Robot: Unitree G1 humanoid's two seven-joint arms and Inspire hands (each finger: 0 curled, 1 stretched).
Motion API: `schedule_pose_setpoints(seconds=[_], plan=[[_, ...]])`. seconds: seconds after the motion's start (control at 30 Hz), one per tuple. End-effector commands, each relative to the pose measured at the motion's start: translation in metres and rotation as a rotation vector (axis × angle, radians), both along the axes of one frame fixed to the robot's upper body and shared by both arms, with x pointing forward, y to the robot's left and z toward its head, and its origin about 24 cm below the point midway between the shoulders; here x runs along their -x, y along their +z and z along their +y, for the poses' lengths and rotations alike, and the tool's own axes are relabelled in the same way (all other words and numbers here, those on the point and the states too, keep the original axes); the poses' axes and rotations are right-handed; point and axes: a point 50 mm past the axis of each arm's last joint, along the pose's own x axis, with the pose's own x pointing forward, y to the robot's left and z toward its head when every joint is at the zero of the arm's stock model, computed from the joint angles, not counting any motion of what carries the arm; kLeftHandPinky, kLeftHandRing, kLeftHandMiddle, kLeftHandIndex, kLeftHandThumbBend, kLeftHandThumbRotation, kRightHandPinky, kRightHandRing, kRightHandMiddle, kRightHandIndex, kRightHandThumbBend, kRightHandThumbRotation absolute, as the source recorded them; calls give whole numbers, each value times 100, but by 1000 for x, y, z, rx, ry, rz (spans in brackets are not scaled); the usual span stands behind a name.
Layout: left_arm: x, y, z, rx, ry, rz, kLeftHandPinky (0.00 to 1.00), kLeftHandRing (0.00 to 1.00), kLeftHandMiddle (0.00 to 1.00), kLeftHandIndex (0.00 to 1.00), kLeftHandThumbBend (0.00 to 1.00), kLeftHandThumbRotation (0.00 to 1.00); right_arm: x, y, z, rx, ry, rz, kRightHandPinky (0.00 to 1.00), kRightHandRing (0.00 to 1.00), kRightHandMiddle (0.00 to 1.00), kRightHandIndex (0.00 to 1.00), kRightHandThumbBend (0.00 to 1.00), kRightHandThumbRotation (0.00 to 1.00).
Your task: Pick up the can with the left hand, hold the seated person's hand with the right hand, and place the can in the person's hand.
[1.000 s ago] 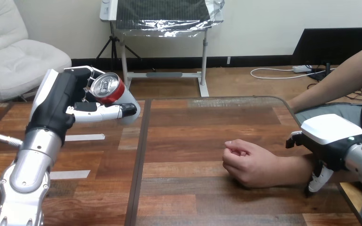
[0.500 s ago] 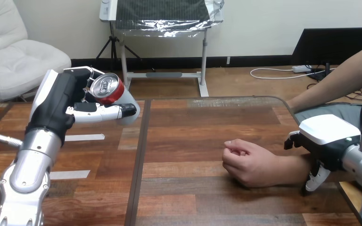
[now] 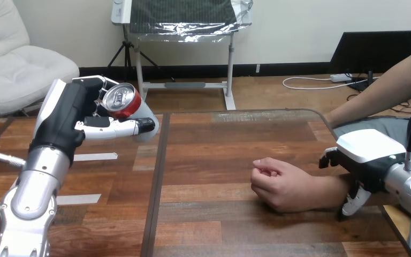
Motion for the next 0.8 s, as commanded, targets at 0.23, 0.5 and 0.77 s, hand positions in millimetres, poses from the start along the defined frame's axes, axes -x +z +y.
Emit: schedule_pose_setpoints(seconds=[0.23,0.5,0.77], plan=[[-4,21,1,4,1,-88,26,32,38,42,64,0,-9,-3,22,-58,37,10,69,76,77,77,90,19],[-4,21,1,13,-3,-89,26,32,37,42,65,0,-9,-5,24,-70,32,33,68,77,77,77,89,19],[-4,21,1,15,-5,-91,26,32,37,42,65,0,-8,-8,27,-84,25,68,64,75,77,76,89,20]])
